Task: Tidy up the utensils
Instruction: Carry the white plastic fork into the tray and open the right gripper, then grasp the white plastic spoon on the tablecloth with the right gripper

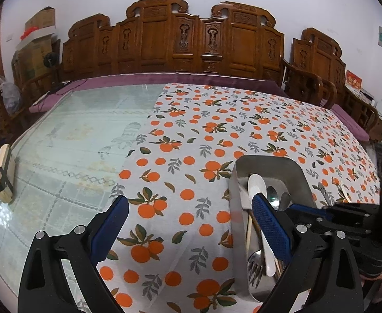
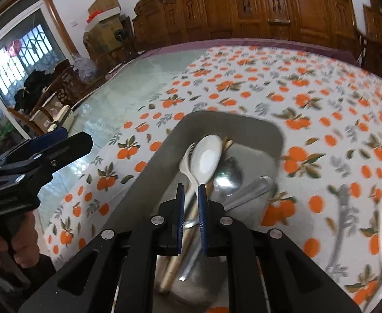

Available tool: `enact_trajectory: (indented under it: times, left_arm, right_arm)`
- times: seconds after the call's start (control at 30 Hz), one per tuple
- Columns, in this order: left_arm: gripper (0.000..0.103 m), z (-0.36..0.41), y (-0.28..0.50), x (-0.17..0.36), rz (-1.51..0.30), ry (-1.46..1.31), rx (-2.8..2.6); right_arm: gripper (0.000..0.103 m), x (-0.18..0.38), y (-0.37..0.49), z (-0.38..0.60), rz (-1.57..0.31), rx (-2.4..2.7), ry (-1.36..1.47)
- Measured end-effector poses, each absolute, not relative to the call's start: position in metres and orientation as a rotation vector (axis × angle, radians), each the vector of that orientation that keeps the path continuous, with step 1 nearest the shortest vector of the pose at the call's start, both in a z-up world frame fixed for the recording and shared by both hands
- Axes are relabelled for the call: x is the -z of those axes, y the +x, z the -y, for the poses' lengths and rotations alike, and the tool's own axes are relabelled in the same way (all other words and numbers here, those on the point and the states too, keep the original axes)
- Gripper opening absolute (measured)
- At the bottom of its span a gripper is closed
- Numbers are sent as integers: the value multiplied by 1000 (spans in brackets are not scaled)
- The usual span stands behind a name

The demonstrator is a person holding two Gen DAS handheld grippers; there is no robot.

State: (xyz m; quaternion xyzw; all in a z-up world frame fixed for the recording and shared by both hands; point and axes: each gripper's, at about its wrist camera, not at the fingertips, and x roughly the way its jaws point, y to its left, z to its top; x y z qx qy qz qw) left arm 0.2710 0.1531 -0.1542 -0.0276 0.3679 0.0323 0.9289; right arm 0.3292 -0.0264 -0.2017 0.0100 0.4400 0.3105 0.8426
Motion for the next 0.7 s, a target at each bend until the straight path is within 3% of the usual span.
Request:
enact_trajectory:
  times: [0.43,0.53,0.7]
  left_arm:
    - [92,-109,274,148,-738,-28,16]
    - [92,-93,273,146,-735,-35,54]
    - [92,-63,269,146,-738,-11,115]
  right_arm:
    - [13,168,305,140,-818,-507,-107]
    - [23,171,305,170,-836,-456,-128]
    - [27,182,310,216,-891,-367,-160]
